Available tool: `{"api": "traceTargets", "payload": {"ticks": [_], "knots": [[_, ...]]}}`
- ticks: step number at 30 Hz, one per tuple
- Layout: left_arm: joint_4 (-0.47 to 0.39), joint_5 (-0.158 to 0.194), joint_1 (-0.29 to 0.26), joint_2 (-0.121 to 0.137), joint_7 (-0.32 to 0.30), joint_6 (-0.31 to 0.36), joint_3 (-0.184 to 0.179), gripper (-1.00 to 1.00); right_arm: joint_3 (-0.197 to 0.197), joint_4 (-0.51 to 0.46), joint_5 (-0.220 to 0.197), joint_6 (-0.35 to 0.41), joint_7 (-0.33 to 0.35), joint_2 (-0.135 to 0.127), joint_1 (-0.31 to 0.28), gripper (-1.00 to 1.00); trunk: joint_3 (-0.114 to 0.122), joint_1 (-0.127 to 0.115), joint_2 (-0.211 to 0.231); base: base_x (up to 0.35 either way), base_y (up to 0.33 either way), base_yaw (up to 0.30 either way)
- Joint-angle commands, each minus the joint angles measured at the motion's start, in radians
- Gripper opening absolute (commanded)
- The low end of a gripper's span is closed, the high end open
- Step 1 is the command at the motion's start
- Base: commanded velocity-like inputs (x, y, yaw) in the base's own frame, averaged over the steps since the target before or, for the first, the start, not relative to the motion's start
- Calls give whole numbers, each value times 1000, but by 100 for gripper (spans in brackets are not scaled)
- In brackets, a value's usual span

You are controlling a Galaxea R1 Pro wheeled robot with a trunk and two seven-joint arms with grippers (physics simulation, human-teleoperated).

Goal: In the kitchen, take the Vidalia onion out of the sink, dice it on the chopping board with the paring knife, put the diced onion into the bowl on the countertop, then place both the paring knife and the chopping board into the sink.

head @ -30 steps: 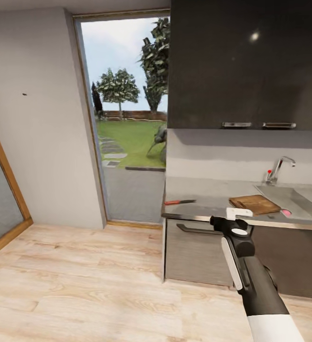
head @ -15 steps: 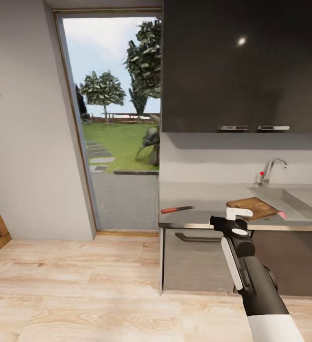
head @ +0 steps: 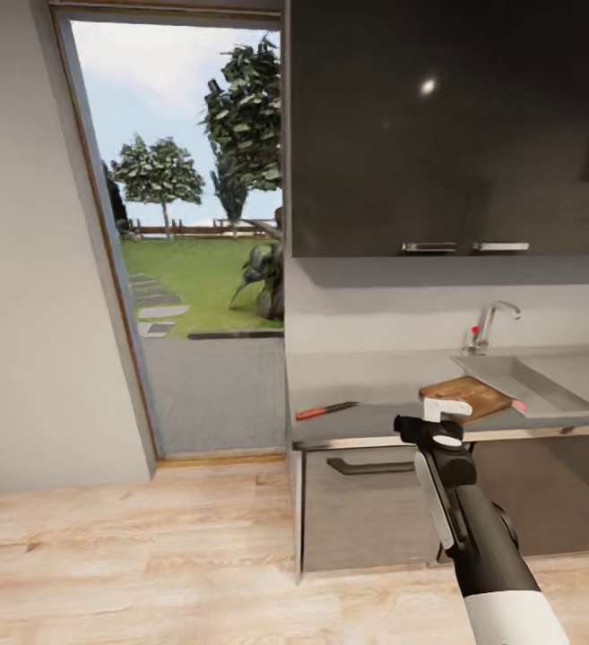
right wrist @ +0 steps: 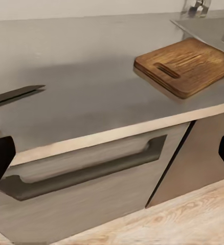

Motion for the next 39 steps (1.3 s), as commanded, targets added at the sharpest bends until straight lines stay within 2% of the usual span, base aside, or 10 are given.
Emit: {"api": "traceTargets", "payload": {"ticks": [1,28,39], "knots": [[0,2,0,0,-1,-2,1,100,-1,8,0,5,-3,1,-1,100,1,1,-1,235,201,-239],[1,2,0,0,-2,-3,1,100,-4,30,0,6,-10,1,-1,100,14,1,-1,228,207,-265],[1,2,0,0,-2,-3,1,100,-4,33,0,6,-11,3,-1,100,18,1,-1,51,271,-270]]}}
